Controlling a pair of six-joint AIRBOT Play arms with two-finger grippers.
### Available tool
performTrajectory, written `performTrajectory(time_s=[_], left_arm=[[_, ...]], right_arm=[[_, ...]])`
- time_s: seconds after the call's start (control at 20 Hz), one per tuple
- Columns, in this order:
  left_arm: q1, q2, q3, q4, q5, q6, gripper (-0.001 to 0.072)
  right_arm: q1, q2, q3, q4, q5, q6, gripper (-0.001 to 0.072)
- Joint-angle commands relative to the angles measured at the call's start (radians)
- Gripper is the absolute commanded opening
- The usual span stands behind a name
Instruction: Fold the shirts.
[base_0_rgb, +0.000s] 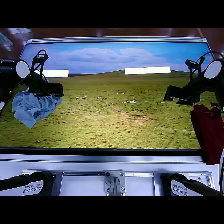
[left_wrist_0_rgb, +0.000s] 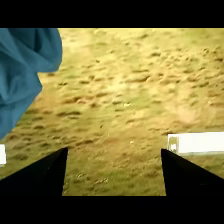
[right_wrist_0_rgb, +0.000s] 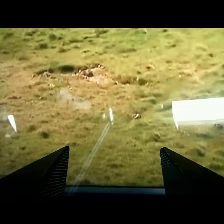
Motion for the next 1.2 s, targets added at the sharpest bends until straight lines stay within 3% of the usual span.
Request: performTrajectory(time_s=[0.0, 0.15, 0.35, 0.7, 0.95, 1.0, 1.05, 1.1, 1.15], left_arm=[[0.044, -0.047, 0.037, 0.139, 0.050, -0.039, 0.0678], [0.208, -0.190, 0.136, 0.159, -0.078, -0.043, 0.0720], [0.380, -0.345, 0.178, 0.085, -0.124, -0.168, 0.0720], [0.416, -0.437, 0.177, 0.077, 0.150, -0.175, 0.0720], [0.415, -0.497, 0.177, 0.071, 0.212, -0.165, 0.0720], [0.417, -0.505, 0.177, 0.071, 0.217, -0.164, 0.0634], [0.417, -0.511, 0.177, 0.071, 0.216, -0.164, 0.0445], [0.417, -0.518, 0.177, 0.071, 0.216, -0.164, 0.0372], [0.417, -0.524, 0.177, 0.070, 0.215, -0.164, 0.0361]], right_arm=[[0.000, -0.001, 0.000, -0.016, -0.034, -0.027, 0.0697], [0.000, -0.003, 0.000, -0.008, -0.035, -0.066, 0.0696], [0.000, -0.003, 0.000, -0.008, -0.062, -0.100, 0.0696], [0.000, -0.003, 0.000, 0.022, -0.103, -0.100, 0.0696], [0.000, -0.003, 0.000, 0.108, -0.105, -0.100, 0.0696], [0.000, -0.003, 0.000, 0.128, -0.104, -0.100, 0.0696], [0.000, -0.003, 0.000, 0.143, -0.101, -0.100, 0.0696], [0.000, -0.003, 0.000, 0.155, -0.097, -0.100, 0.0696], [0.000, -0.003, 0.000, 0.161, -0.089, -0.100, 0.0696]])
